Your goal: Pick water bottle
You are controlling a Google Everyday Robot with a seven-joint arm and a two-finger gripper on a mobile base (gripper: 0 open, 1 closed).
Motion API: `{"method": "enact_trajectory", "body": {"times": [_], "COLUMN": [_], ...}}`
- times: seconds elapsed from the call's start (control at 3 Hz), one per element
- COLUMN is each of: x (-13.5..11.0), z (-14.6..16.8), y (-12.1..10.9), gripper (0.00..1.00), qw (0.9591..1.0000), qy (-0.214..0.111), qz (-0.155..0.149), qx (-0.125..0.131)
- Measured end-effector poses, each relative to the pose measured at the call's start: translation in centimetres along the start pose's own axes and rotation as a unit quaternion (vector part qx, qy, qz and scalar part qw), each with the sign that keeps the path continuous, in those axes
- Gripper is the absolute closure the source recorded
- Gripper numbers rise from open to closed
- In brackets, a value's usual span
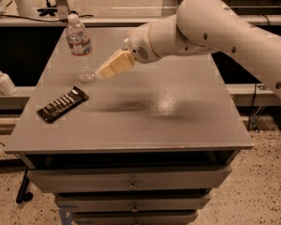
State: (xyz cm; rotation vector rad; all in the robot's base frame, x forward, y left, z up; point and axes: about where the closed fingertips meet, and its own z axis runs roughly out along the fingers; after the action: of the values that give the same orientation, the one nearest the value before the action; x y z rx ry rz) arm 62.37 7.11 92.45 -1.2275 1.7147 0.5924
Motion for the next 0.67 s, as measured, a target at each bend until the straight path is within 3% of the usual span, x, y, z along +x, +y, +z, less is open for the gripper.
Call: {"method": "enact_trajectory", "body": {"times": [0.67], "x": [-2.1], "z": [5.9], "y": [-2.1], "gripper": [0.00], "qw": [0.9980], "qy": [-0.055], "qz": [0.028], "qx": [-0.013]}}
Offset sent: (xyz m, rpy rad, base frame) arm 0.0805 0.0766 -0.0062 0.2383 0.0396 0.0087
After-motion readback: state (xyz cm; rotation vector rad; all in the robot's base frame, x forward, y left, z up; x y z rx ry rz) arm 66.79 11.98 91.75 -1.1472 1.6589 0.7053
